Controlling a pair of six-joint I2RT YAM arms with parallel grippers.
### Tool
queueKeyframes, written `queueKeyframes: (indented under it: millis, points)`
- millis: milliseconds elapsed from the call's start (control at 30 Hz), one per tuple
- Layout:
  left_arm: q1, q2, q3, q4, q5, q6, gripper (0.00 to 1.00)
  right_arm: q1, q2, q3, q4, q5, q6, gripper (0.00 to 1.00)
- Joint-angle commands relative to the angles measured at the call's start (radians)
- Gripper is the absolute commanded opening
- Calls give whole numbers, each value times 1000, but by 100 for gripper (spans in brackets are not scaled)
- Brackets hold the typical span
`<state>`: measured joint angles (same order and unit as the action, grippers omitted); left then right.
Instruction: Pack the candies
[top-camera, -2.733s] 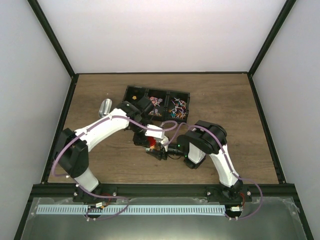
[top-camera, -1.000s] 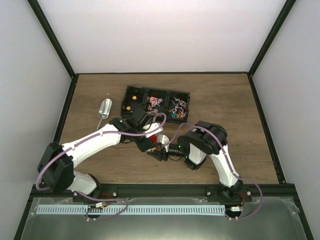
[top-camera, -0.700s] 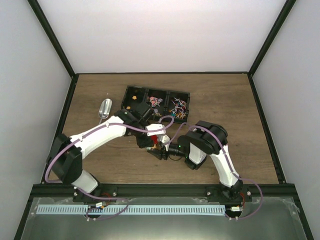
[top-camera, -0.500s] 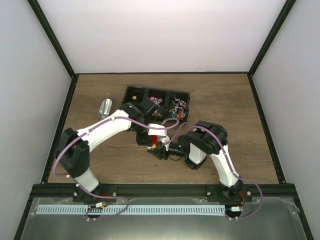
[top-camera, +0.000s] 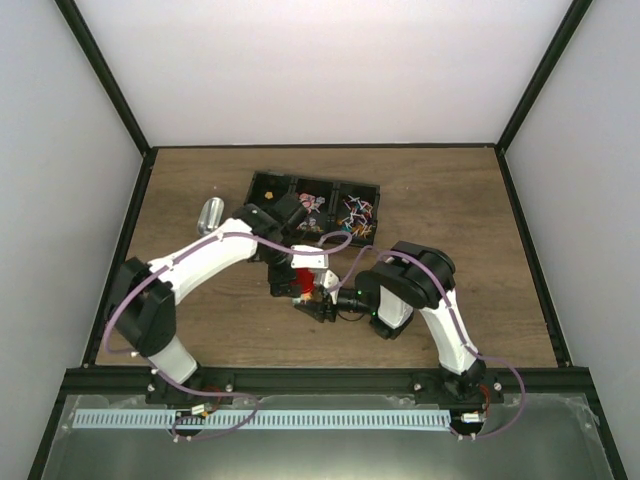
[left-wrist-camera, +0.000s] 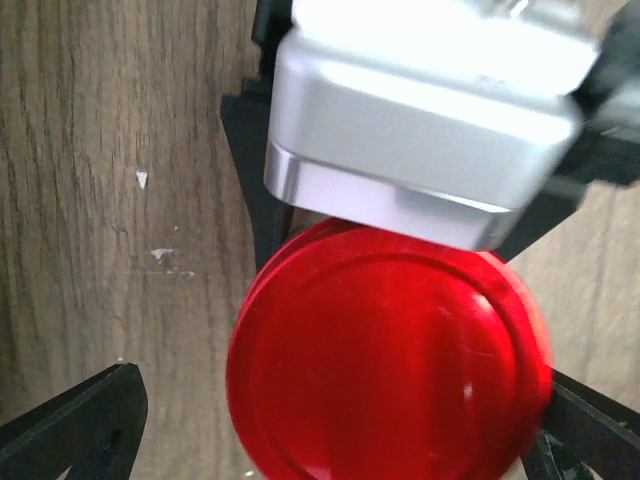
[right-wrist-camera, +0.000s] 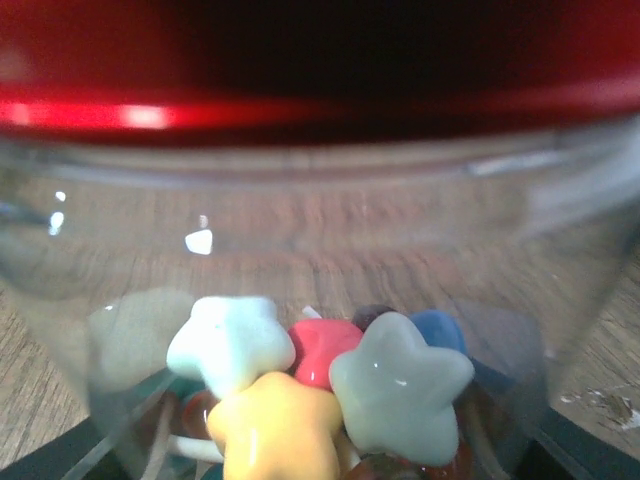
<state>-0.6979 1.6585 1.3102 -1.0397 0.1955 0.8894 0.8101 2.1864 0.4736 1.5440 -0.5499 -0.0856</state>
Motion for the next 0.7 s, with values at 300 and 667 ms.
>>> queueKeyframes:
  millis: [300,667]
  points:
    - [4,-263,-234,234,138,-453,100,14,-20,-50,337,-40,48,92]
    - [2,-276,-282,255,94,-480,98,13,-65,-3,341,-25,86,86]
